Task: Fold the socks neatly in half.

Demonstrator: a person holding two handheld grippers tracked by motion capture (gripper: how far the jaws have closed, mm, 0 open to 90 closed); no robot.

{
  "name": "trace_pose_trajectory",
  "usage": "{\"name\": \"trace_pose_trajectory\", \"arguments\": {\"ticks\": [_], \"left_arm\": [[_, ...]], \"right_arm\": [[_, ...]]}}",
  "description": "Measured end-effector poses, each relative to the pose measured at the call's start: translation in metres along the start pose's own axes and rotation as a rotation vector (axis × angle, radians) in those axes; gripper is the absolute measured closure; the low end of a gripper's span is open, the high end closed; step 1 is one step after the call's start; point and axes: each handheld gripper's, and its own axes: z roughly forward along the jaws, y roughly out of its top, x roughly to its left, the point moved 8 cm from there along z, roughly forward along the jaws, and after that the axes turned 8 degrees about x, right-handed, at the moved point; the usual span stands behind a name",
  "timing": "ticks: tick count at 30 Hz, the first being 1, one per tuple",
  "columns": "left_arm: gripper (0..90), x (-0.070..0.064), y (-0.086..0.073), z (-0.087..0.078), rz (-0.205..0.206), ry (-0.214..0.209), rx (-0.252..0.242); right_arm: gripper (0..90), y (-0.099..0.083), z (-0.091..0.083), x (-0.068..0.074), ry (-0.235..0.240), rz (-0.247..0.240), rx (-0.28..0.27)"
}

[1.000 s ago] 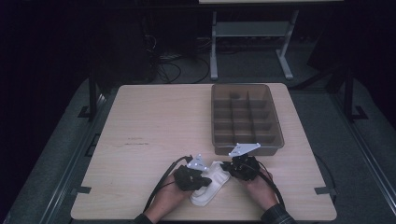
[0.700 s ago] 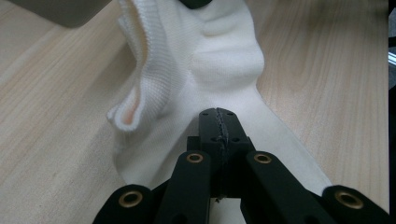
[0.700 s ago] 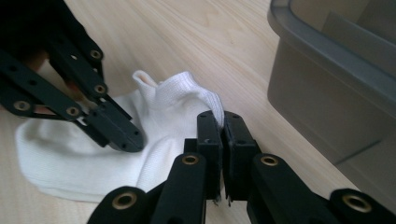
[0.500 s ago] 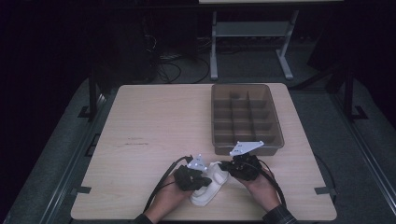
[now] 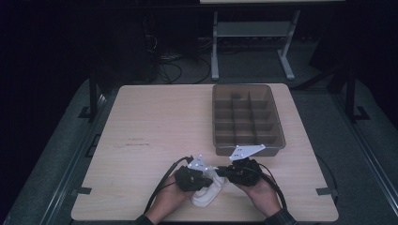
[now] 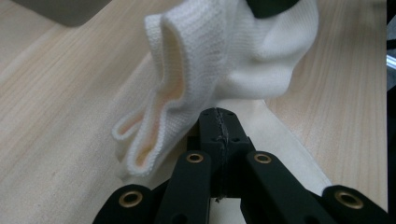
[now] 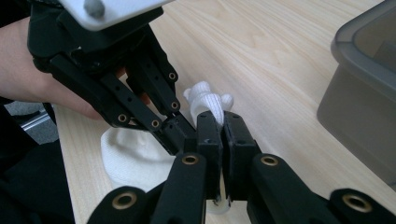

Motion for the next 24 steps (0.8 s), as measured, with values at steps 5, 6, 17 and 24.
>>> {"name": "trace_pose_trajectory", "arguments": {"ticks": [5, 6, 17, 24], "left_arm": [[90.0, -0.001, 0.002, -0.004, 0.006, 0.004, -0.033], [90.0, -0.001, 0.003, -0.007, 0.002, -0.001, -0.052], [90.0, -0.017, -0.019, -0.042, 0.026, 0.045, -0.057], [89.8, -0.024, -0.035, -0.039, 0.030, 0.061, -0.012]], "right_arm": [[86.9, -0.001, 0.001, -0.001, -0.007, 0.001, 0.002], [86.9, 0.000, 0.001, -0.001, -0.007, 0.004, -0.002], [86.9, -0.001, 0.000, -0.008, -0.022, 0.011, -0.006], [86.9, -0.002, -0.001, -0.012, -0.032, 0.020, -0.005]]}}
